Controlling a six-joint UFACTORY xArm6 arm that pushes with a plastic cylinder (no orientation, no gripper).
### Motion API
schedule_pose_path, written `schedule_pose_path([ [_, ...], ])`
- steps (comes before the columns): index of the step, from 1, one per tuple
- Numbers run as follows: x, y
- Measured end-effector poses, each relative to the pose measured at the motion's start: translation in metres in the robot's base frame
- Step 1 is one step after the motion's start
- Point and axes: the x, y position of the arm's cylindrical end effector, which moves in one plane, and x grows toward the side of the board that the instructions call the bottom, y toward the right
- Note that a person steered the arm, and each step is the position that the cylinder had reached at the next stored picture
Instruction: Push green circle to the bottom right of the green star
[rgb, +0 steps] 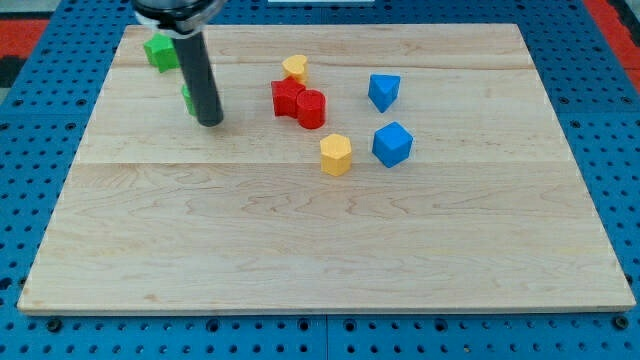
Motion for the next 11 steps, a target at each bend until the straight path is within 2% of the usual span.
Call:
schedule_pose_path([
  [1, -0.031, -0.037],
  [3, -0.088, -0.056],
  [4, -0.097, -0.057],
  [11, -0.094, -0.038],
])
